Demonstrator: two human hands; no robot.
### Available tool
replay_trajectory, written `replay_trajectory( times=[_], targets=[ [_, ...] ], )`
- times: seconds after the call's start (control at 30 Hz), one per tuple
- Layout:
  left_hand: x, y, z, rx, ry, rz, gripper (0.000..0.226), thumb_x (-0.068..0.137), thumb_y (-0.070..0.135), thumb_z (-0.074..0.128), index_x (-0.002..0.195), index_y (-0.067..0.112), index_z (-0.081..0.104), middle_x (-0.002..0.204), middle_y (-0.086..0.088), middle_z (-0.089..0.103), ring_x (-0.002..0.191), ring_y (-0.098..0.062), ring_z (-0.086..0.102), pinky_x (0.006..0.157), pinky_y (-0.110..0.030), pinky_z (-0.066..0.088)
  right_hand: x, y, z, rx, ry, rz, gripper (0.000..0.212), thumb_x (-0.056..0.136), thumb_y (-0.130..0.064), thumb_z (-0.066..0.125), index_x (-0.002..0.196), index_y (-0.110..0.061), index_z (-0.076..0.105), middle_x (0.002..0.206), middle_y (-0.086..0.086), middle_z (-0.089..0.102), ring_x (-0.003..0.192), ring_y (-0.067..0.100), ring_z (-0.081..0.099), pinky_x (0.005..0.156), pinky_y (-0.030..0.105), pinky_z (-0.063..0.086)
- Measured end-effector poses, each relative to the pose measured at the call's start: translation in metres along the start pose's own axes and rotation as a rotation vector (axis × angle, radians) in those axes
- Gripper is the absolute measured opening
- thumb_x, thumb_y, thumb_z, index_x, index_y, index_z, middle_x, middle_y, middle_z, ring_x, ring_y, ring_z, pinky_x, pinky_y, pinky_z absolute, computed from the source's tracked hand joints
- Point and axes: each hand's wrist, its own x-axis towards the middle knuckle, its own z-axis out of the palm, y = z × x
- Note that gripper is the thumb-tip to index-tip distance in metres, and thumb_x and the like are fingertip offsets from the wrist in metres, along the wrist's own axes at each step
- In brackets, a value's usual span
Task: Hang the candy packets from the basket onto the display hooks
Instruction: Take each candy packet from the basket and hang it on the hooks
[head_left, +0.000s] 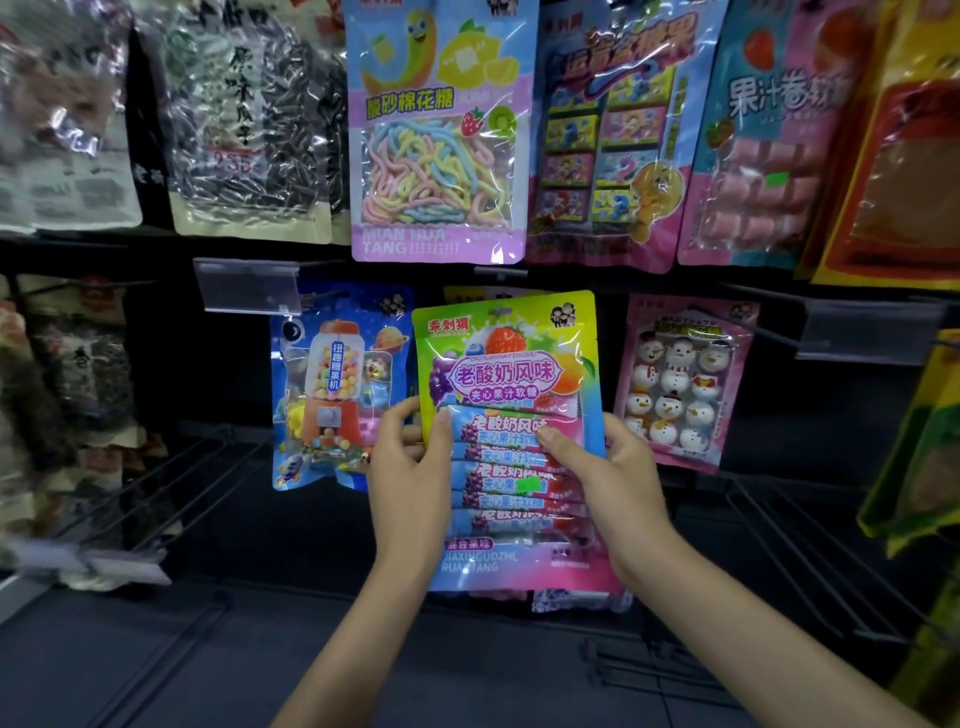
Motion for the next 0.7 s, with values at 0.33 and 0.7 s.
replay_trajectory(
  times=[0.33, 0.7],
  targets=[
    [0.033, -0.016, 0.025, 0.376, -0.102, 0.072, 0.063, 0.101, 0.041, 0.062, 0.158, 0.024, 0.040, 0.157, 0.000, 0.045, 0.141, -0.021, 0.049, 0.113, -0.051, 0.046, 0.057, 0.013, 0.018, 0.092, 0.094, 0.122, 0.029, 0.090, -0.029, 0.081, 0.114, -0.017, 0.069, 0.098, -0.004, 0.076, 0.087, 0.013, 0.072, 0.067, 0.025, 0.055],
    [0.067, -0.056, 0.052, 0.379, -0.170, -0.039, 0.066, 0.100, 0.042, 0.060, 0.160, 0.031, 0.036, 0.158, 0.002, 0.042, 0.137, -0.021, 0.050, 0.109, -0.050, 0.049, 0.122, 0.044, 0.029, 0.060, 0.177, 0.153, 0.025, 0.086, -0.019, 0.086, 0.104, -0.010, 0.072, 0.091, 0.005, 0.079, 0.064, 0.009, 0.074, 0.049, 0.020, 0.054]
  ],
)
